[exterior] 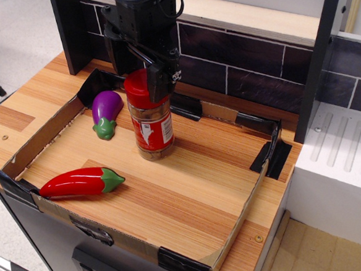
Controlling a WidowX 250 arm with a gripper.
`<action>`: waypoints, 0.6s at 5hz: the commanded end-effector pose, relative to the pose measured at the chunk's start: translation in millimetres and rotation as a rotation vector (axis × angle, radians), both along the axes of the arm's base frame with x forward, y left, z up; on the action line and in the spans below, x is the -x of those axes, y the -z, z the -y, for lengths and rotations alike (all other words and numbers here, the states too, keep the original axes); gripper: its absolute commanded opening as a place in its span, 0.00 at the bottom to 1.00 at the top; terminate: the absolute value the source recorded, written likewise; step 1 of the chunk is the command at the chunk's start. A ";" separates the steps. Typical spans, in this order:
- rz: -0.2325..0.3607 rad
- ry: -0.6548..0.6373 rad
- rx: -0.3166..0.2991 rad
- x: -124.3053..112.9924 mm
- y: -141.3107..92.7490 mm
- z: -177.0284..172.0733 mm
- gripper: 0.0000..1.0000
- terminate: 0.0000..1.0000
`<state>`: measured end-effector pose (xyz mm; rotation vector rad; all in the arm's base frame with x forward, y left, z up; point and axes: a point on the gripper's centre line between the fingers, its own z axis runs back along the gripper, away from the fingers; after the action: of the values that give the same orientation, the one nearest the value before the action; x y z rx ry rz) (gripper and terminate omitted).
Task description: Topple basil bottle
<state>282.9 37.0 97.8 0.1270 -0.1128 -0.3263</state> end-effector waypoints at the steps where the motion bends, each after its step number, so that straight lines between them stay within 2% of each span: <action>1: -0.057 -0.010 0.050 -11.0 -10.2 -10.9 1.00 0.00; 3: -0.092 0.008 0.060 -11.6 -0.9 -10.1 1.00 0.00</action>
<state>290.2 45.1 89.7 0.0407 -0.0006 -0.3395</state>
